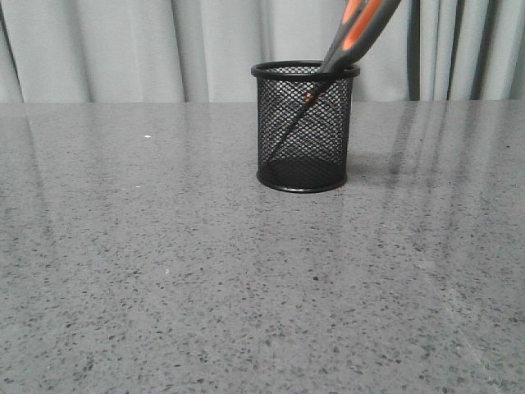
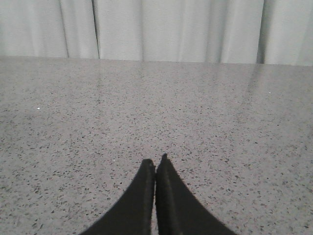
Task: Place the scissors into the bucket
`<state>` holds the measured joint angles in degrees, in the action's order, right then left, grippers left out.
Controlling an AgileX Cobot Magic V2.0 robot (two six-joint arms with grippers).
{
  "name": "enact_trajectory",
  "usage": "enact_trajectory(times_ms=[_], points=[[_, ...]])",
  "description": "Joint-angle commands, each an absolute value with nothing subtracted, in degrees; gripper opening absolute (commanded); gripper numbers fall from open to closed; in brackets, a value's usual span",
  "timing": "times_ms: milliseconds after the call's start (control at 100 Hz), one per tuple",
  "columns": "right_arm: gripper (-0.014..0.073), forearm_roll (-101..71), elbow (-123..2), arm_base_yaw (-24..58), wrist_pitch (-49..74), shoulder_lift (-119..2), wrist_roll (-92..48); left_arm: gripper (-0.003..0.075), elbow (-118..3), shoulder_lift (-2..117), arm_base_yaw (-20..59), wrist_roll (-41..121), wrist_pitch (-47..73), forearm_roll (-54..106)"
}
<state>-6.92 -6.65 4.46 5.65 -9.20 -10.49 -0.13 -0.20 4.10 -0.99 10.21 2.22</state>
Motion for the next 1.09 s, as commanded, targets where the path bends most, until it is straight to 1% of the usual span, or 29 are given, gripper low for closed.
enact_trajectory(times_ms=[0, 150, 190, 320, 470, 1080], points=[[-0.0059, -3.67, -4.49, 4.2, 0.55, -6.64, -9.03, -0.0021, 1.46, -1.66, 3.87, -1.67, 5.94, 2.84], [-0.0059, -2.87, 1.72, 4.2, 0.0, 0.55, -6.99, -0.0021, 1.46, -1.66, 3.87, -1.67, 5.94, 2.84], [-0.0059, -2.36, 1.61, 4.05, 3.61, 2.24, -6.41, -0.0021, 1.46, -1.66, 3.87, -1.67, 5.94, 2.84], [-0.0059, -1.67, 1.61, 3.68, 4.63, 1.85, -6.07, -0.0021, 1.46, -1.56, 3.87, -1.67, 5.94, 2.84], [-0.0059, -2.0, 1.61, 3.68, 9.16, 1.85, -6.07, -0.0021, 1.46, -1.56, 3.87, -1.67, 5.94, 2.84], [-0.0059, -2.0, 1.61, 3.68, 9.08, 1.85, -6.07, -0.0021, 1.46, -1.56, 3.87, -1.67, 5.94, 2.84]])
